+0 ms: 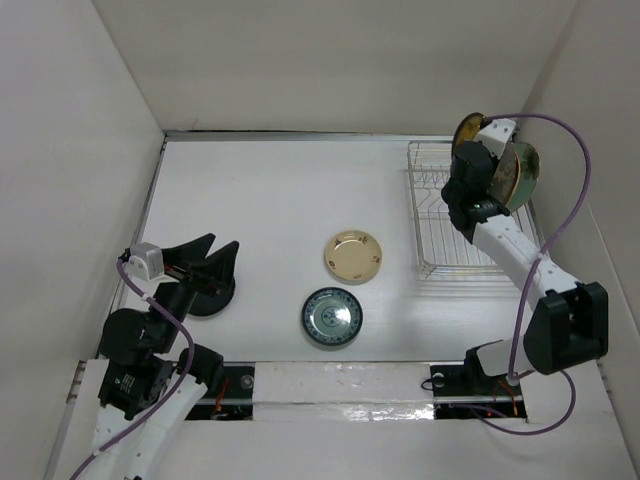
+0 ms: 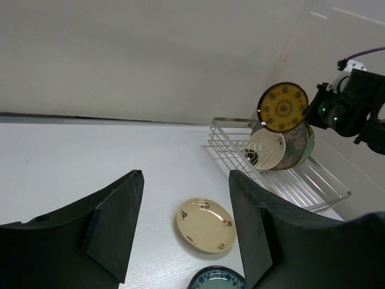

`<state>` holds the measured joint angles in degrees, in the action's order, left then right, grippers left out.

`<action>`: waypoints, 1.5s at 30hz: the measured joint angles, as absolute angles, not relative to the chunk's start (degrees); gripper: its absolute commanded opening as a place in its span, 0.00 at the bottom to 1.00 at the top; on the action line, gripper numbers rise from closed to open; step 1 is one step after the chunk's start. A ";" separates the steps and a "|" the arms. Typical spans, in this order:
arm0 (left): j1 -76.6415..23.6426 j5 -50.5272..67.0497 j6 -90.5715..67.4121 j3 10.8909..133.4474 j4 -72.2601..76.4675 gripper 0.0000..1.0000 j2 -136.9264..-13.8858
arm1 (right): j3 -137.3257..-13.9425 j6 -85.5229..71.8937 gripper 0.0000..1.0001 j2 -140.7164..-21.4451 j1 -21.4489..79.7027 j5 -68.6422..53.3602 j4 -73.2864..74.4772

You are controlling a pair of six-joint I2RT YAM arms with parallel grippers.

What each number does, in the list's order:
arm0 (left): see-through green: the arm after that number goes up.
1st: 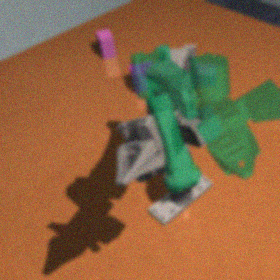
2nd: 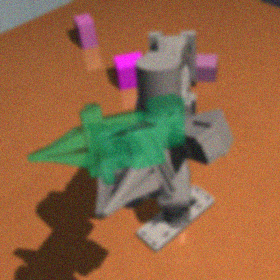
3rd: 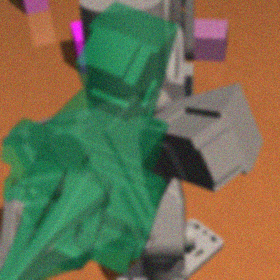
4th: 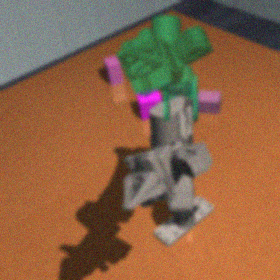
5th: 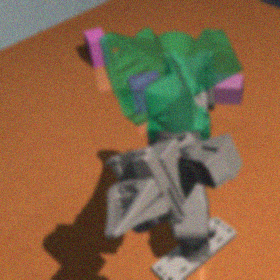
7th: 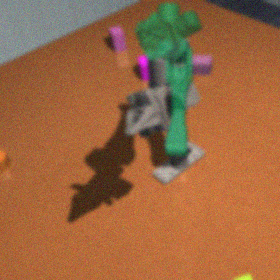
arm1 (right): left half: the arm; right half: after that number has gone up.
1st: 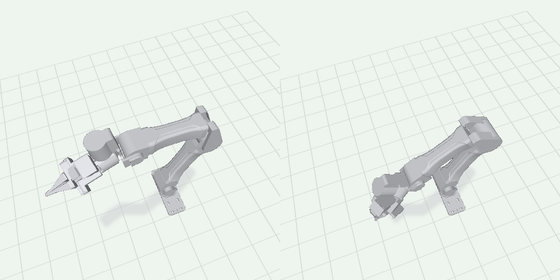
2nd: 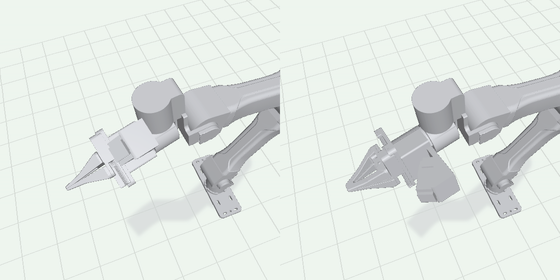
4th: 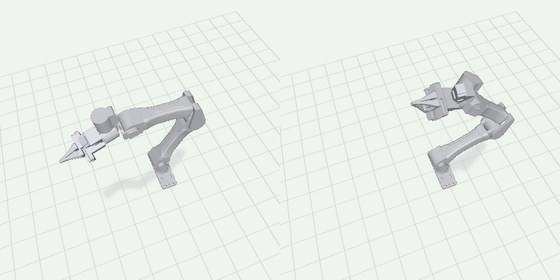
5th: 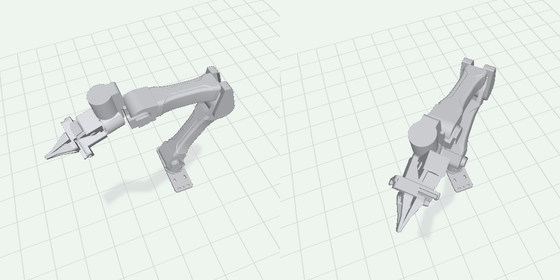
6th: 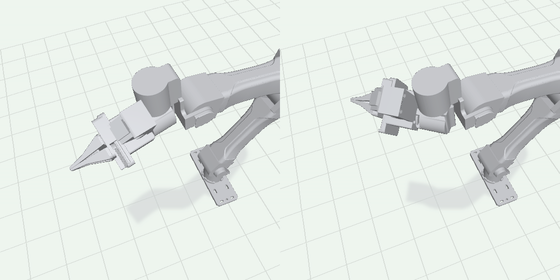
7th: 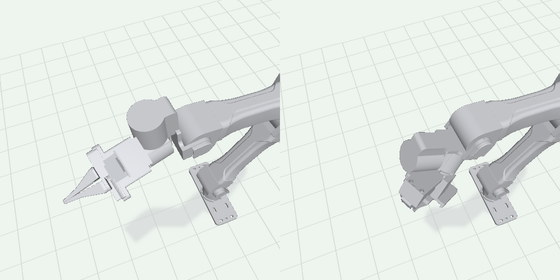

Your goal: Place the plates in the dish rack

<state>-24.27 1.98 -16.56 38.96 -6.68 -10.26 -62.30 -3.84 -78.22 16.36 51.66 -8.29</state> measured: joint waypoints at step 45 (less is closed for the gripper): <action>-24.32 2.76 -16.56 38.96 -6.70 0.55 -10.76 | -59.09 -5.52 0.46 -96.97 15.77 52.86 -10.74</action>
<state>-24.32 2.76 -16.56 38.96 -6.70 -10.76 -59.09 -5.52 -96.97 15.77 52.86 -10.74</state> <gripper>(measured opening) 0.555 0.447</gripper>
